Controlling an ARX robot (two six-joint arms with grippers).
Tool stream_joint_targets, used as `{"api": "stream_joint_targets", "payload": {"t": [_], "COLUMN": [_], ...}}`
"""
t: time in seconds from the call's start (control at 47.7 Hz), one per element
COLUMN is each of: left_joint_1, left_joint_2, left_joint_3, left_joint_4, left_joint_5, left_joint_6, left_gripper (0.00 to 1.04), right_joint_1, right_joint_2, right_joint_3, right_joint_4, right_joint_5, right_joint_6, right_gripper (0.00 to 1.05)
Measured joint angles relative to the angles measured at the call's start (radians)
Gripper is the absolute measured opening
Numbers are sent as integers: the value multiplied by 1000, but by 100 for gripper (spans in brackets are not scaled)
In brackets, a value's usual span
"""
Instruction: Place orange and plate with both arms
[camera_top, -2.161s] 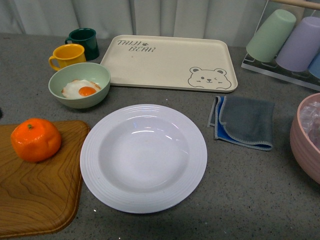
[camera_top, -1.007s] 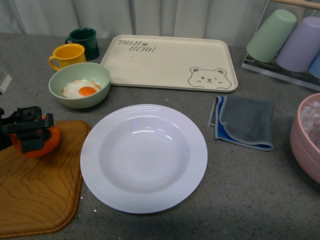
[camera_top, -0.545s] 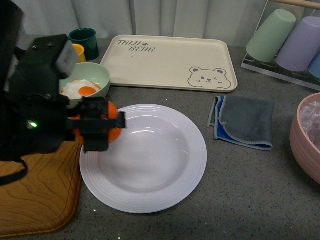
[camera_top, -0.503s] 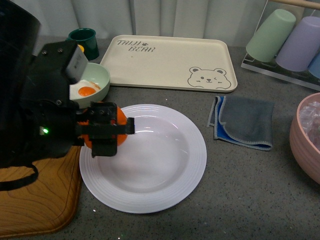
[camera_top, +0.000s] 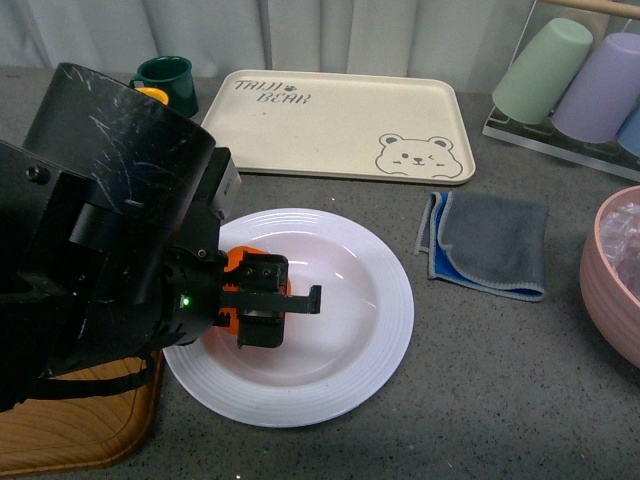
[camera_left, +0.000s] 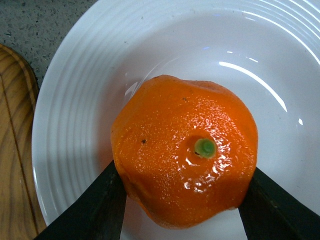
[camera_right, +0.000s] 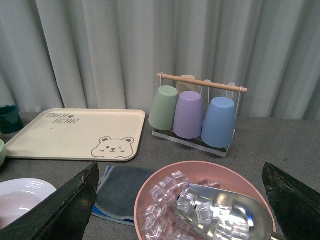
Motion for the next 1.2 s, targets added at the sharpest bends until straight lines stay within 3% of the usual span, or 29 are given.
{"api": "stream_joint_targets", "payload": {"t": [0.063, 0.231, 0.294, 0.608, 0.692, 0.776, 0.839, 0.944, 1.07, 1.196], "left_joint_1": [0, -4, -5, -1, 3, 42, 95, 162, 255, 303], "left_joint_2": [8, 9, 0, -130, -117, -115, -169, -301, -527, -691], "left_joint_3": [6, 13, 8, -48, -128, -253, -354, -467, -591, -637], "left_joint_4": [1, -10, -6, 27, 276, 523, 729, 913, 869, 753], "left_joint_5": [2, -7, -10, -59, -193, -267, -257, -192, -114, -58], "left_joint_6": [-2, 0, 0, 5, 79, 184, 239, 283, 297, 306], "left_gripper": [56, 92, 100, 98, 86, 70, 54, 30, 4, 4], "right_joint_1": [0, 0, 0, 0, 0, 0, 0, 0, 0, 0], "right_joint_2": [0, 0, 0, 0, 0, 0, 0, 0, 0, 0], "right_joint_3": [0, 0, 0, 0, 0, 0, 0, 0, 0, 0], "right_joint_4": [0, 0, 0, 0, 0, 0, 0, 0, 0, 0], "right_joint_5": [0, 0, 0, 0, 0, 0, 0, 0, 0, 0], "right_joint_6": [0, 0, 0, 0, 0, 0, 0, 0, 0, 0], "right_gripper": [95, 95, 95, 95, 95, 95, 95, 95, 95, 95]}}
